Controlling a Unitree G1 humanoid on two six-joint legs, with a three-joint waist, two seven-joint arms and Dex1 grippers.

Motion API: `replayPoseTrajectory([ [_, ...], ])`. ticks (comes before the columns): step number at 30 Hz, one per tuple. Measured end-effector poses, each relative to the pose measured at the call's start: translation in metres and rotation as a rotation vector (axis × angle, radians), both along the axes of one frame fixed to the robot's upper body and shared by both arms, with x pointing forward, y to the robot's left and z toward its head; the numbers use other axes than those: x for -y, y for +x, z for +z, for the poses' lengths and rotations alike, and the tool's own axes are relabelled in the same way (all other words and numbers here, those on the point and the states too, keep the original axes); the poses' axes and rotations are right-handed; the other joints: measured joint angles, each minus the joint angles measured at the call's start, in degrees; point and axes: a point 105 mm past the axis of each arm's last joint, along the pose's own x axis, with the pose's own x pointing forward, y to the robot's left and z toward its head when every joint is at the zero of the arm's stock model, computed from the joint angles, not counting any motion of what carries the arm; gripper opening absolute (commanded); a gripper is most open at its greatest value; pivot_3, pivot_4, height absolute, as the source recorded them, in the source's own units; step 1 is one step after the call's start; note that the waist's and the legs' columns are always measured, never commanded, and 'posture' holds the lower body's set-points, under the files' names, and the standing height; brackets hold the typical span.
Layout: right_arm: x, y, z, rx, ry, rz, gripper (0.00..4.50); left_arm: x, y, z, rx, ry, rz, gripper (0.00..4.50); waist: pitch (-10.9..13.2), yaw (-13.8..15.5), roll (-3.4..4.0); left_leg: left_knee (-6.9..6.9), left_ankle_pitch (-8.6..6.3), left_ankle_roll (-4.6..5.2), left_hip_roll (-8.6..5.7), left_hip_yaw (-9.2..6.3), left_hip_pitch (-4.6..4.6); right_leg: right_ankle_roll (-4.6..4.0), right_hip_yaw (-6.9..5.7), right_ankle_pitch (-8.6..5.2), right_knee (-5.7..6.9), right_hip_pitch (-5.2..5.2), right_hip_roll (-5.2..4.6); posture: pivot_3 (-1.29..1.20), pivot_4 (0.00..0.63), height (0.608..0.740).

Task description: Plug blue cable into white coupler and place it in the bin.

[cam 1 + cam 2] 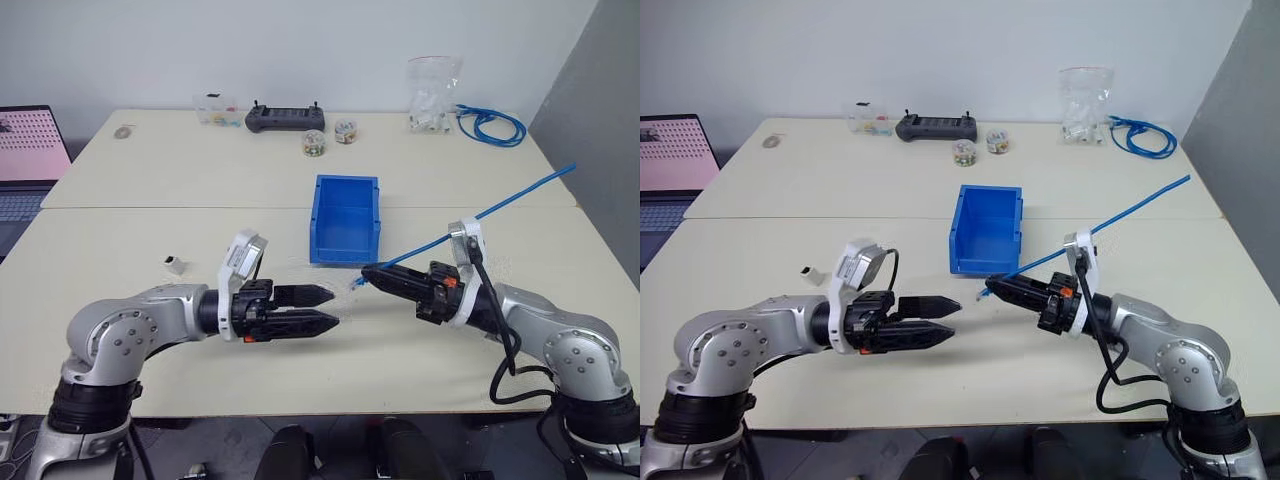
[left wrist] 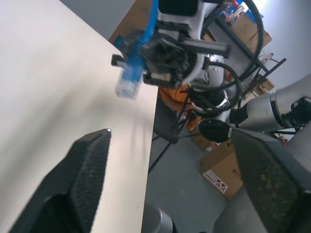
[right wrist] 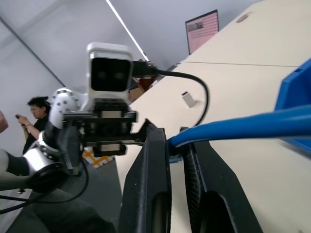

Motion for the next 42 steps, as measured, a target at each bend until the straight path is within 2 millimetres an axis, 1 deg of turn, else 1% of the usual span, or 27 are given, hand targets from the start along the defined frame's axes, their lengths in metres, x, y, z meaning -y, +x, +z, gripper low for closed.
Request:
replayPoseTrajectory([
  [3,0.002,0.005,0.004,0.032,-0.006,-0.009,0.09,-0.007,0.005,-0.004,0.047,0.020,0.080,4.50,0.0,0.0,0.00,-0.02,0.00,0.00,0.02,0.00,0.00,0.00,0.00,0.00,-0.02,0.00,0.00,0.00,0.150,0.740],
  [5,0.003,0.006,0.007,0.043,-0.002,-0.005,0.09,-0.016,0.011,-0.010,0.055,0.044,0.167,4.50,0.0,-0.1,0.01,-0.04,0.00,0.00,0.03,0.01,0.00,0.00,0.02,0.00,-0.02,-0.03,0.00,0.00,0.150,0.740],
  [7,0.004,0.006,0.007,0.049,-0.007,-0.003,0.09,-0.025,0.023,-0.017,0.095,0.073,0.300,4.50,0.0,0.1,0.03,-0.04,0.00,0.01,0.02,0.01,0.00,0.00,0.02,0.00,-0.03,-0.02,-0.03,0.00,0.150,0.740],
  [8,0.006,0.008,0.004,0.050,-0.025,-0.009,0.09,-0.035,0.039,-0.027,0.143,0.112,0.484,4.50,0.0,0.2,0.04,-0.03,0.00,0.01,-0.01,0.01,-0.01,0.00,0.02,0.00,-0.04,-0.01,-0.07,0.00,0.150,0.740],
  [10,0.008,0.009,0.003,0.050,-0.037,-0.011,0.09,-0.050,0.056,-0.042,0.163,0.171,0.690,4.50,0.0,0.5,-0.04,0.00,0.00,0.01,0.00,-0.03,-0.06,0.01,-0.01,0.02,-0.09,-0.01,-0.07,0.00,0.150,0.740],
  [11,0.008,0.009,0.003,0.050,-0.037,-0.009,0.09,-0.054,0.060,-0.045,0.175,0.190,0.747,4.50,0.0,0.6,-0.04,0.00,0.00,0.01,0.00,-0.02,-0.07,0.01,-0.01,0.02,-0.08,-0.01,-0.07,0.00,0.150,0.740],
  [13,0.009,0.009,0.001,0.049,-0.039,-0.005,0.09,-0.071,0.074,-0.052,0.213,0.235,0.983,4.50,0.0,0.8,-0.04,0.00,-0.01,0.01,-0.01,0.00,-0.08,-0.02,0.01,0.06,-0.11,-0.01,-0.08,0.00,0.150,0.740],
  [14,0.010,0.010,0.001,0.050,-0.044,-0.009,0.09,-0.079,0.078,-0.055,0.222,0.247,1.092,4.50,0.0,0.9,-0.04,0.00,-0.01,0.01,-0.01,0.02,-0.07,-0.10,0.03,0.11,-0.14,-0.01,-0.09,0.00,0.150,0.740],
  [16,0.010,0.011,-0.001,0.052,-0.051,-0.010,0.09,-0.096,0.077,-0.065,0.230,0.317,1.241,4.50,0.0,0.9,-0.05,-0.02,-0.01,0.01,0.00,0.02,-0.10,-0.22,0.01,0.18,-0.15,-0.03,-0.08,0.00,0.150,0.740],
  [17,0.011,0.011,-0.001,0.053,-0.053,-0.007,0.09,-0.108,0.075,-0.073,0.230,0.359,1.360,4.50,0.0,1.0,-0.05,-0.04,-0.01,0.01,0.00,0.03,-0.09,-0.22,0.02,0.18,-0.16,-0.03,-0.08,0.00,0.150,0.740],
  [19,0.011,0.012,-0.002,0.053,-0.054,-0.003,0.09,-0.120,0.071,-0.082,0.220,0.420,1.490,4.50,0.0,1.3,-0.05,-0.02,-0.01,0.01,-0.01,0.00,-0.12,-0.22,-0.02,0.18,-0.15,-0.03,-0.08,0.00,0.150,0.740],
  [22,0.011,0.013,0.001,0.065,-0.059,0.002,0.09,-0.135,0.070,-0.084,0.209,0.460,1.673,4.50,0.0,1.6,-0.06,0.03,-0.01,0.01,-0.03,-0.01,-0.12,-0.14,-0.05,0.20,-0.14,0.00,-0.08,0.00,0.150,0.740],
  [25,0.010,0.014,0.002,0.077,-0.066,0.006,0.09,-0.142,0.074,-0.087,0.170,0.481,1.791,4.50,0.0,1.8,-0.11,0.04,-0.01,0.01,-0.05,-0.01,-0.13,-0.04,-0.07,0.16,-0.17,0.03,-0.08,0.00,0.150,0.740],
  [29,0.011,0.016,0.001,0.072,-0.066,0.007,0.09,-0.142,0.082,-0.087,0.151,0.492,1.861,4.50,0.0,1.7,-0.14,0.04,-0.01,0.01,-0.05,0.00,-0.15,-0.16,-0.08,0.23,-0.19,0.01,-0.07,0.00,0.150,0.740],
  [35,0.013,0.016,0.002,0.075,-0.073,0.013,0.09,-0.148,0.101,-0.088,0.103,0.554,2.027,4.50,0.0,1.8,-0.15,0.04,-0.01,0.01,-0.07,-0.01,-0.15,-0.15,-0.10,0.24,-0.16,0.02,-0.07,0.00,0.150,0.740],
  [39,0.015,0.017,0.006,0.093,-0.088,0.012,0.09,-0.148,0.113,-0.082,0.115,0.549,2.082,4.50,0.0,1.8,-0.16,0.05,-0.01,0.00,-0.08,-0.01,-0.16,-0.15,-0.10,0.25,-0.15,0.02,-0.07,0.00,0.150,0.740],
  [42,0.016,0.018,0.009,0.103,-0.088,0.011,0.09,-0.143,0.122,-0.086,0.097,0.543,2.077,4.50,0.0,1.8,-0.16,0.05,-0.01,0.00,-0.08,0.01,-0.15,-0.15,-0.10,0.25,-0.15,0.02,-0.07,0.00,0.150,0.740],
])
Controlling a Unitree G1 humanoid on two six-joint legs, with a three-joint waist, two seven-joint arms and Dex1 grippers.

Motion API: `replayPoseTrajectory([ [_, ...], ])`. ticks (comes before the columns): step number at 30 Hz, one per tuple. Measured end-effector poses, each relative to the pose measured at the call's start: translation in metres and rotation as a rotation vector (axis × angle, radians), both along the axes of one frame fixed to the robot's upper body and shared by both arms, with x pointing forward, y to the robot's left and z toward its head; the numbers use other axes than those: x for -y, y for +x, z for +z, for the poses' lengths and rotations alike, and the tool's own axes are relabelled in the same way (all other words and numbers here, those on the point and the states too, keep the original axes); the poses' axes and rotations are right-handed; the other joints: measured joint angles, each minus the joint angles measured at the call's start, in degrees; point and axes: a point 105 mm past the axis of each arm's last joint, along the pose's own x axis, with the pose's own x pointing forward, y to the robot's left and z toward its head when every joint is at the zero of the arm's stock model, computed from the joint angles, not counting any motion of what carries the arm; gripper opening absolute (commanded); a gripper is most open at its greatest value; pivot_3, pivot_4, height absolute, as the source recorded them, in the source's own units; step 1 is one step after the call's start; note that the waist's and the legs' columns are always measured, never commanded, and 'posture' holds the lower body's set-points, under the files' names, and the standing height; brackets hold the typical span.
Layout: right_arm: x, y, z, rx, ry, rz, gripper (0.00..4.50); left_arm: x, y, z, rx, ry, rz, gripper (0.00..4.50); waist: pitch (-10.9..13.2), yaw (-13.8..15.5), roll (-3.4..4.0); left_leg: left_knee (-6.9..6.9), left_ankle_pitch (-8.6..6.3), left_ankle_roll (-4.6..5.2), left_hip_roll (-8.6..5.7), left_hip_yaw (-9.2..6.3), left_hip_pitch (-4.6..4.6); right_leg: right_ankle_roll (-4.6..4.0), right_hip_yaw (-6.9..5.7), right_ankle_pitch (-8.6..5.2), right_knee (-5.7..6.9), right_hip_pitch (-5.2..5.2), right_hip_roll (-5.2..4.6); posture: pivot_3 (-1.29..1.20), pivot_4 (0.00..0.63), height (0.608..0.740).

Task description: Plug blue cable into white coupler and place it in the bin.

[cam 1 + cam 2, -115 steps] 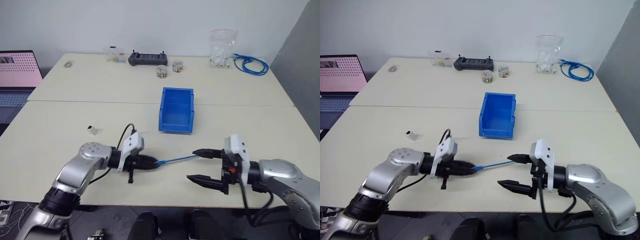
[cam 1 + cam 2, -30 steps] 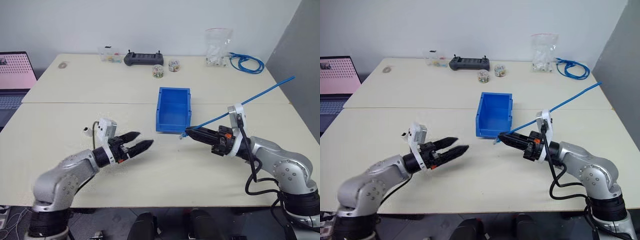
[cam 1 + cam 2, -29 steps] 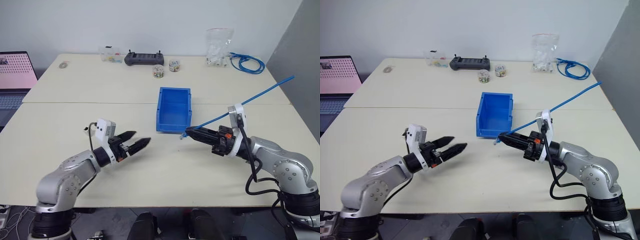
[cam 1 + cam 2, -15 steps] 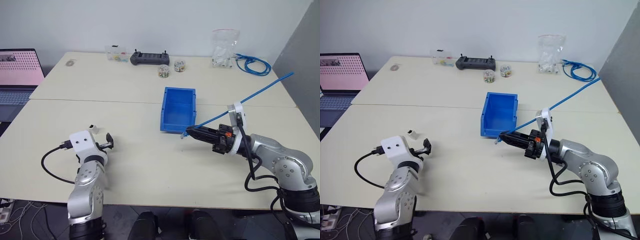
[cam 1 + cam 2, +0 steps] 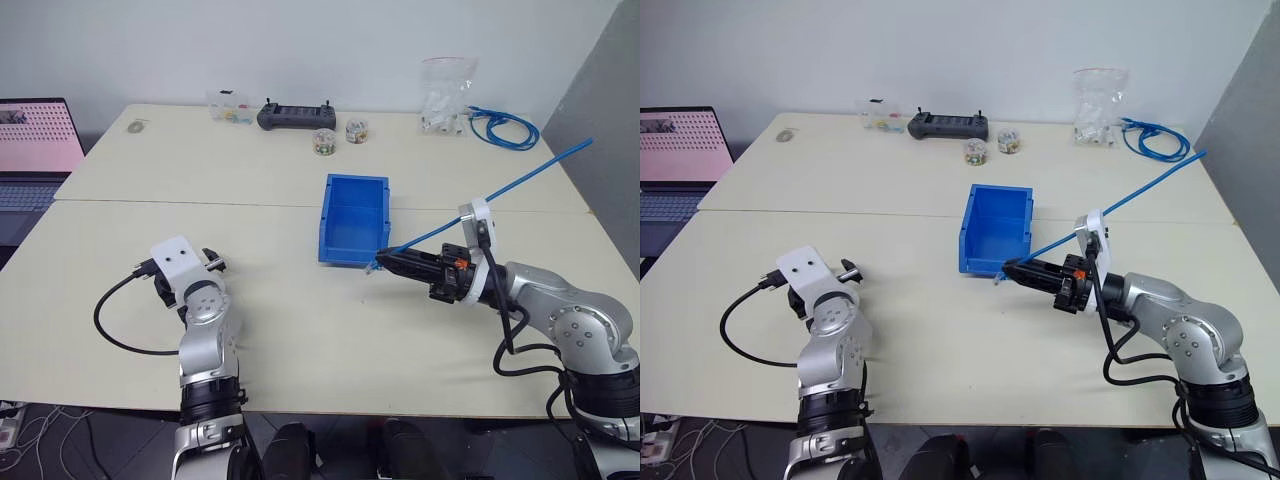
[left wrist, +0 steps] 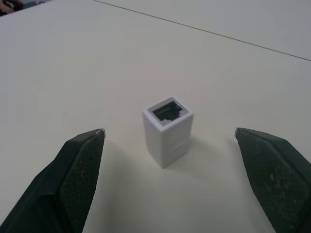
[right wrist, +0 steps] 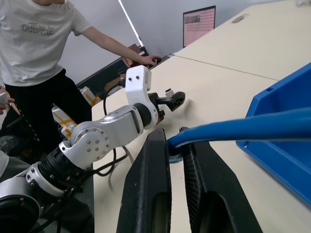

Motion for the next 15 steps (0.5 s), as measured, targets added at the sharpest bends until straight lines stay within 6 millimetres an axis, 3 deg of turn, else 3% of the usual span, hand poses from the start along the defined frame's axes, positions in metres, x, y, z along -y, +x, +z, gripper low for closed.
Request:
replayPoseTrajectory([
  [9,0.003,0.001,-0.001,-0.005,-0.018,-0.005,0.08,-0.011,0.005,-0.001,0.004,-0.007,0.099,4.50,0.0,0.0,0.00,0.00,0.00,-0.01,0.00,0.00,0.00,0.01,0.00,0.01,0.01,0.00,0.00,0.00,0.150,0.740],
  [15,0.006,0.001,0.000,-0.004,-0.018,-0.008,0.08,-0.010,0.005,-0.001,0.019,-0.010,0.104,3.38,0.0,0.0,0.00,0.00,0.01,-0.01,0.00,0.00,0.00,0.01,0.01,0.02,0.01,0.00,-0.01,0.00,0.150,0.740],
])
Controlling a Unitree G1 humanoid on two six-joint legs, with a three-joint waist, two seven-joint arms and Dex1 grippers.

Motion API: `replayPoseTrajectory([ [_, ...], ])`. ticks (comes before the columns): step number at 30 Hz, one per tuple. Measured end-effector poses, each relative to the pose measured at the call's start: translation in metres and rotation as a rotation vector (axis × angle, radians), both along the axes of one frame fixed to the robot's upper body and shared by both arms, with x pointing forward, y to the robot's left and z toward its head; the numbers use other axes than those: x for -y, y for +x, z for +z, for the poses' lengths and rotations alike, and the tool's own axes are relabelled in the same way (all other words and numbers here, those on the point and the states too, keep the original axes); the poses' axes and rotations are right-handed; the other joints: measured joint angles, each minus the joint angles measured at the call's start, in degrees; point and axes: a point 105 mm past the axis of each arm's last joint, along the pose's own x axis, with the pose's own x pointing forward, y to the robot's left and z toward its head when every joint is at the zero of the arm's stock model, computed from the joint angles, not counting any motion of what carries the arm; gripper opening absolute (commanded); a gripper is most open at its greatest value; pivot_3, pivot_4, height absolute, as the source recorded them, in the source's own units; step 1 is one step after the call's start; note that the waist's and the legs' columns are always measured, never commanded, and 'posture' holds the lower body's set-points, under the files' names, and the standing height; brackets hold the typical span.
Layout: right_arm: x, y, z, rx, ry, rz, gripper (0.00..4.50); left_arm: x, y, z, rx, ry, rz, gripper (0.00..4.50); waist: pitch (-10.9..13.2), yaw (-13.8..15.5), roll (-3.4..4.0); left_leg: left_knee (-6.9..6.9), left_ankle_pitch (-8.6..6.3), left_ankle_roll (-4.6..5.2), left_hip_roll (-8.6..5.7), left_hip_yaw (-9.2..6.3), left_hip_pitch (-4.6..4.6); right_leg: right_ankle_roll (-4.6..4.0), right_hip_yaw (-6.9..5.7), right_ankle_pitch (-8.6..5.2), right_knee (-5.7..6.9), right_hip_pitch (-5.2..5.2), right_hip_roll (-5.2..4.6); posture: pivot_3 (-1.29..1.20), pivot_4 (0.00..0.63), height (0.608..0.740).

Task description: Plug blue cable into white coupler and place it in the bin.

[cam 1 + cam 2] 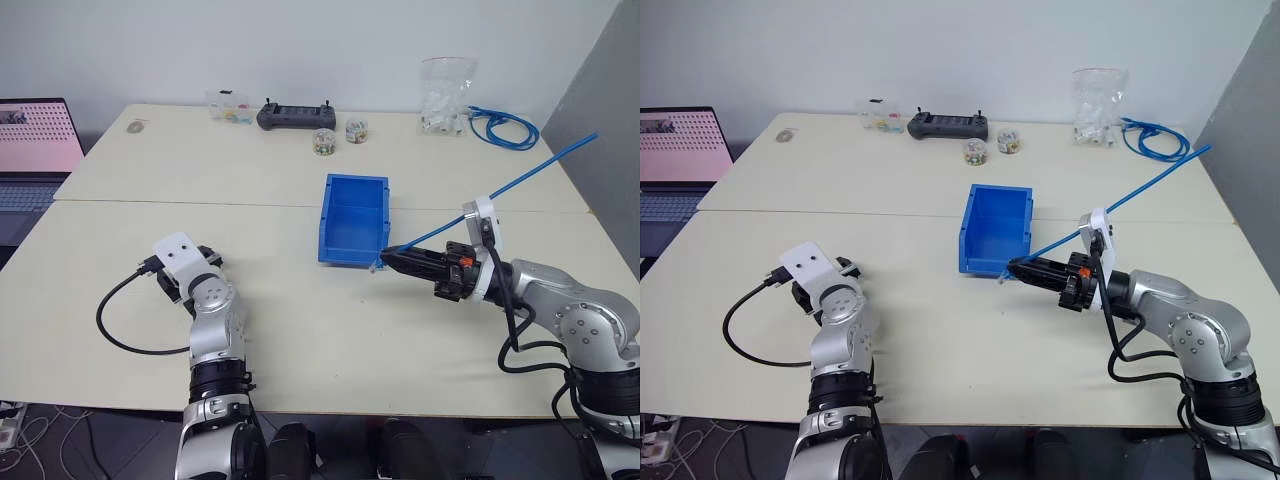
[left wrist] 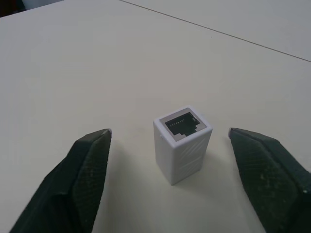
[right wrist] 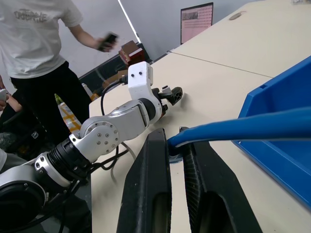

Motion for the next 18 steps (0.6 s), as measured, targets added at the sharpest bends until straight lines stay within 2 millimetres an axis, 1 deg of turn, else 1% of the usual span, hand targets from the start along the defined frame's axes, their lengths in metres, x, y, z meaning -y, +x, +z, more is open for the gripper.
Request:
replayPoseTrajectory([
  [6,0.0004,-0.0002,-0.0004,-0.005,-0.002,0.001,0.08,0.0011,0.0004,-0.0005,0.006,-0.005,-0.003,2.11,0.0,0.0,0.00,0.00,0.00,0.00,0.00,0.00,0.00,0.00,0.00,0.00,0.00,0.00,0.00,0.00,0.150,0.740],
  [9,0.0003,-0.0002,-0.0005,-0.006,-0.002,0.001,0.08,0.0010,0.0005,-0.0006,0.006,-0.005,-0.005,1.60,0.0,0.0,0.00,0.00,0.00,0.00,0.00,0.00,0.00,0.00,0.00,0.00,0.00,0.00,0.00,0.00,0.150,0.740],
  [12,-0.0001,0.0000,-0.0006,-0.007,0.001,0.000,0.08,0.0012,0.0011,-0.0011,0.006,-0.007,-0.015,0.99,0.0,0.0,0.00,0.00,0.00,0.00,0.00,0.01,0.01,0.00,0.00,0.00,0.01,0.00,0.00,0.00,0.150,0.740],
  [15,-0.0002,0.0002,-0.0006,-0.007,0.001,-0.002,0.08,0.0010,0.0012,-0.0022,0.004,-0.011,-0.044,0.96,0.0,0.0,0.01,0.00,0.00,0.00,0.00,0.02,0.02,0.00,0.01,0.00,0.03,0.00,0.00,0.00,0.150,0.740],
  [18,-0.0001,0.0005,-0.0011,-0.009,0.002,-0.007,0.08,-0.0003,-0.0042,-0.0032,-0.005,-0.006,-0.116,0.96,0.0,-0.2,0.02,-0.01,0.00,-0.01,0.00,0.05,0.06,0.00,0.04,0.00,0.08,0.00,0.00,0.00,0.150,0.740],
])
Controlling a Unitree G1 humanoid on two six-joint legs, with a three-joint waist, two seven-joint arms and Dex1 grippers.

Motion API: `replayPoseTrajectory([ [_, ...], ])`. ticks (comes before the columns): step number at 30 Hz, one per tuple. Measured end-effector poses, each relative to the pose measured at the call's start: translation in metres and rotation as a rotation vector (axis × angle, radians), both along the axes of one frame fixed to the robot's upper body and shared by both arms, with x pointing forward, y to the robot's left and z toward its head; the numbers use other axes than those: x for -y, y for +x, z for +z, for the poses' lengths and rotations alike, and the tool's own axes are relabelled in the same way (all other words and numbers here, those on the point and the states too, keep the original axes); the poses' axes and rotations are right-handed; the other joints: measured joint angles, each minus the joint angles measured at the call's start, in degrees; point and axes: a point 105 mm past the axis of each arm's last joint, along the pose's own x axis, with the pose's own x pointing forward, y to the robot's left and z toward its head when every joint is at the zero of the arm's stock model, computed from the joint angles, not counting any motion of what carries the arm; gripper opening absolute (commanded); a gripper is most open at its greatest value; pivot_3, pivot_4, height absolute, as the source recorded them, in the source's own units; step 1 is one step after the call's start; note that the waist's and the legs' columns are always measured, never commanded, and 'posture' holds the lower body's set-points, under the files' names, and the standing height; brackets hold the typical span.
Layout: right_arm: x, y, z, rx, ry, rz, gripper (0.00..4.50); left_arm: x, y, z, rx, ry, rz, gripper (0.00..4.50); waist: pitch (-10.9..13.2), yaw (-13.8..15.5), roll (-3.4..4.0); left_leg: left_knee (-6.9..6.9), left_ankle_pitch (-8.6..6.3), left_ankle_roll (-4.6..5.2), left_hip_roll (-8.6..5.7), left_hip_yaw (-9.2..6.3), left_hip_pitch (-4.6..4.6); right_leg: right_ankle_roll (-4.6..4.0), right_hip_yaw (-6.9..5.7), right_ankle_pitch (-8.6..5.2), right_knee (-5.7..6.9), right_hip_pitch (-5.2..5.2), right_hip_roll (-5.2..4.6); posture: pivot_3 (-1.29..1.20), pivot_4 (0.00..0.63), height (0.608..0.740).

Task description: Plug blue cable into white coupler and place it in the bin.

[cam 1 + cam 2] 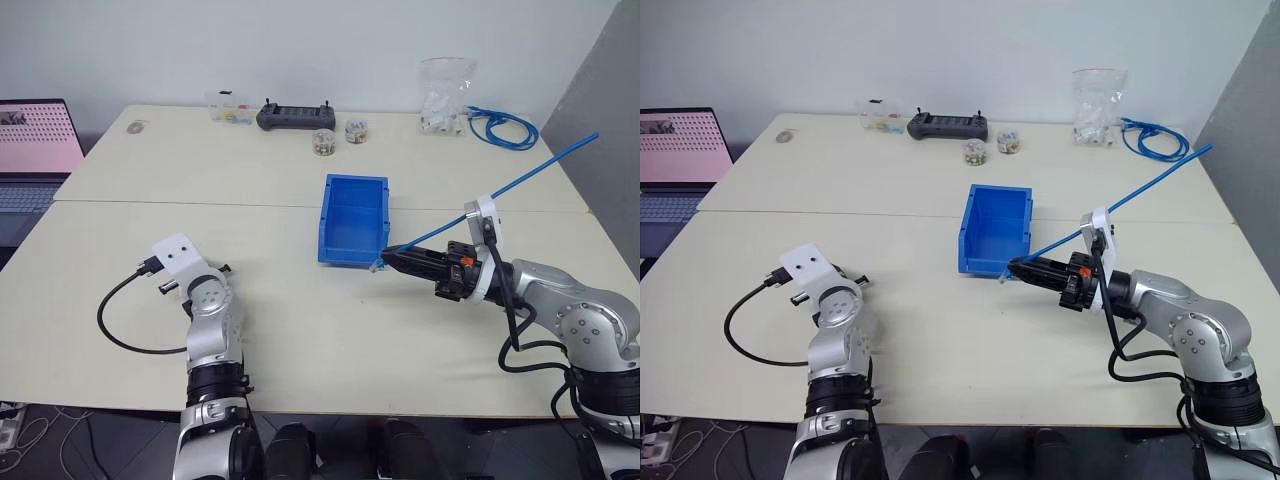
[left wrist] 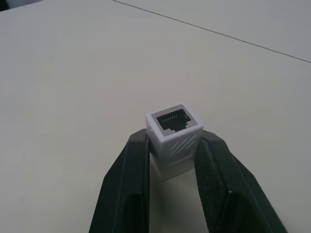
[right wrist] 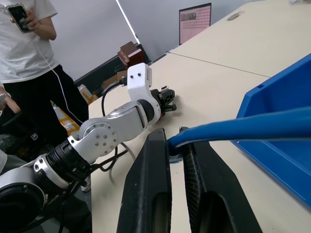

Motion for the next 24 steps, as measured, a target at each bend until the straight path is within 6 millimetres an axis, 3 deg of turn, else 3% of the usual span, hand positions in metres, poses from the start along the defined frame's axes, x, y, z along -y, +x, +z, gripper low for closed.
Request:
replayPoseTrajectory([
  [5,0.003,-0.003,-0.008,-0.023,-0.004,-0.028,0.08,0.003,-0.017,-0.002,-0.034,0.020,-0.227,0.96,0.0,-0.1,0.03,-0.01,0.00,-0.01,0.02,-0.02,0.04,0.00,0.00,-0.01,0.03,0.01,0.00,0.00,0.150,0.740],
  [8,0.005,-0.008,-0.016,-0.035,-0.017,-0.046,0.08,0.016,-0.024,-0.001,-0.068,0.031,-0.447,0.96,0.0,0.0,0.04,-0.01,0.00,-0.01,0.00,-0.02,0.04,0.06,-0.01,-0.05,0.03,0.02,0.00,0.00,0.150,0.740],
  [12,0.004,-0.017,-0.025,-0.016,-0.052,-0.072,0.08,0.072,-0.035,0.002,-0.164,0.077,-0.971,0.96,0.0,0.4,0.05,0.00,0.00,-0.01,-0.07,-0.07,0.02,0.25,-0.05,-0.18,-0.05,0.07,-0.01,0.00,0.150,0.740],
  [13,0.003,-0.020,-0.029,-0.013,-0.069,-0.077,0.08,0.093,-0.044,0.003,-0.202,0.117,-1.165,0.96,0.0,0.3,0.03,-0.04,-0.01,-0.02,-0.02,-0.09,0.03,0.25,-0.06,-0.18,-0.20,0.09,0.01,0.00,0.150,0.740],
  [16,0.002,-0.021,-0.035,-0.015,-0.080,-0.100,0.08,0.135,-0.063,-0.001,-0.248,0.124,-1.488,0.96,0.0,0.0,0.12,-0.06,-0.01,-0.01,0.01,-0.01,0.01,0.24,0.03,-0.18,-0.21,0.06,0.00,0.00,0.150,0.740],
  [21,0.002,-0.021,-0.042,-0.013,-0.091,-0.142,0.08,0.177,-0.087,0.011,-0.293,0.318,-1.993,0.96,0.0,-0.3,0.18,-0.09,-0.01,0.00,0.06,0.02,0.04,0.19,0.05,-0.22,-0.13,0.02,0.09,0.00,0.150,0.740],
  [24,0.002,-0.022,-0.042,0.018,-0.122,-0.152,0.08,0.184,-0.090,-0.002,-0.363,0.370,-2.129,0.96,0.0,-0.4,0.18,-0.08,-0.01,0.02,0.06,0.01,0.01,0.20,0.04,-0.22,-0.14,-0.01,0.11,0.00,0.150,0.740],
])
